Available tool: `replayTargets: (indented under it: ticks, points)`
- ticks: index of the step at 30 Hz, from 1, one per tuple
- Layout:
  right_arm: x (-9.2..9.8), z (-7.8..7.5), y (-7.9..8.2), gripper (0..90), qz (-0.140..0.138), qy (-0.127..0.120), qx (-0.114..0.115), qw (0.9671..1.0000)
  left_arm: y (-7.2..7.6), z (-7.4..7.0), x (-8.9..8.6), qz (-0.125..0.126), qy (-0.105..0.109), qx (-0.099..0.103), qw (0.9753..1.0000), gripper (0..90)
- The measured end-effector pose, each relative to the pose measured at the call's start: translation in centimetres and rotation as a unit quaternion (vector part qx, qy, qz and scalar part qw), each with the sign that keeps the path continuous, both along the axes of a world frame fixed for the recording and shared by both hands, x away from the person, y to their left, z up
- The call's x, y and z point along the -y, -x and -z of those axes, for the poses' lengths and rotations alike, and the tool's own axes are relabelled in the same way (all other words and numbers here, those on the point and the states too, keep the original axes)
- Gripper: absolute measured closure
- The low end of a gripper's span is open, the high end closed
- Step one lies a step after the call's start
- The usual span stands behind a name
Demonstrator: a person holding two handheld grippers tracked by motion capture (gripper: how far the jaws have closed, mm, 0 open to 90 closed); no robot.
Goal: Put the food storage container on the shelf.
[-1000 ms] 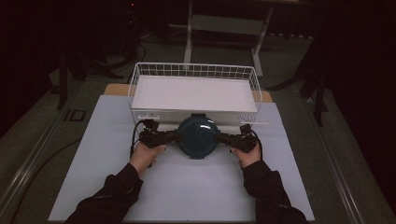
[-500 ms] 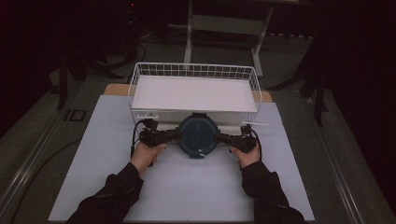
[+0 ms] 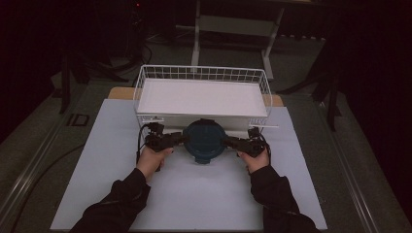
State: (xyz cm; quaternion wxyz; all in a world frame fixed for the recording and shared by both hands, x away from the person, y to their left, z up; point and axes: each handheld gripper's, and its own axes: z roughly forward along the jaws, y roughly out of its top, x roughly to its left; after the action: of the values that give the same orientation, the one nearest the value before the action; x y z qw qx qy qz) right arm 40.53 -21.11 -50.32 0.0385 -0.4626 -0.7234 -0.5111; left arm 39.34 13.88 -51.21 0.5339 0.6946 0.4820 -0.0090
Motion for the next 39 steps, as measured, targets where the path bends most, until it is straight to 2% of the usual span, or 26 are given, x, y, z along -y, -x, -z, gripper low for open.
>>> replayTargets:
  ticks: [2, 7, 10, 11, 14, 16, 17, 19, 22, 24, 25, 30, 35, 39]
  points:
    - [-0.1, -0.1, 0.0, 40.4, 0.002, 0.007, 0.011, 0.9999, 0.0, 0.1, 0.0, -0.008, -0.005, 0.005, 0.9999, 37.3]
    - [-0.4, -0.4, -0.2, 39.1, 0.024, 0.026, 0.037, 0.9987, 0.0, 0.1, 0.2, -0.029, -0.013, 0.016, 0.9994, 32.5]
    - [-0.6, -0.6, -0.4, 39.6, 0.034, 0.027, 0.033, 0.9985, 0.0, 0.1, 0.3, -0.037, -0.019, 0.024, 0.9989, 29.1]
    - [-0.6, -0.5, -0.6, 39.7, 0.037, 0.031, 0.047, 0.9978, -0.1, 0.1, 0.3, -0.038, -0.022, 0.026, 0.9987, 28.2]
    - [-0.8, -0.5, -0.7, 40.9, 0.044, 0.034, 0.056, 0.9968, -0.1, 0.2, 0.4, -0.042, -0.023, 0.032, 0.9983, 25.2]
    - [-0.8, -0.5, -0.6, 41.1, 0.046, 0.031, 0.058, 0.9968, 0.1, 0.1, 0.3, -0.033, -0.013, 0.043, 0.9984, 18.2]
    - [-0.9, -0.6, -0.3, 39.8, 0.048, 0.03, 0.046, 0.9974, 0.3, 0.1, 0.4, -0.03, -0.01, 0.045, 0.9985, 14.5]
    - [-0.8, -0.7, -0.1, 39.0, 0.049, 0.037, 0.057, 0.9965, 0.6, -0.1, 0.4, -0.019, -0.012, 0.061, 0.9979, 13.4]
    - [-0.6, -1.0, 0.4, 38.6, 0.049, 0.031, 0.061, 0.9964, 1.4, -0.6, 0.6, -0.013, -0.006, 0.054, 0.9984, 6.9]
    - [-0.5, -1.4, 0.8, 38.5, 0.042, 0.028, 0.069, 0.9963, 1.9, -0.9, 0.7, -0.001, -0.015, 0.057, 0.9983, 1.9]
    - [-0.6, -1.5, 1.1, 38.4, 0.038, 0.036, 0.072, 0.9961, 2.2, -1.0, 0.7, 0.007, -0.021, 0.06, 0.998, 0.5]
    - [-1.0, -2.5, 2.8, 38.0, 0.024, 0.054, 0.085, 0.9946, 4.1, -2.0, 0.9, 0.035, -0.032, 0.071, 0.9964, 0.5]
    - [-1.3, -3.8, 4.6, 43.1, 0.005, 0.041, 0.087, 0.9953, 6.0, -2.9, 0.6, 0.051, -0.039, 0.081, 0.9946, 0.5]
    - [-1.9, -4.1, 5.9, 50.1, -0.016, 0.037, 0.08, 0.996, 7.1, -3.0, 0.2, 0.054, -0.039, 0.084, 0.9942, 0.5]
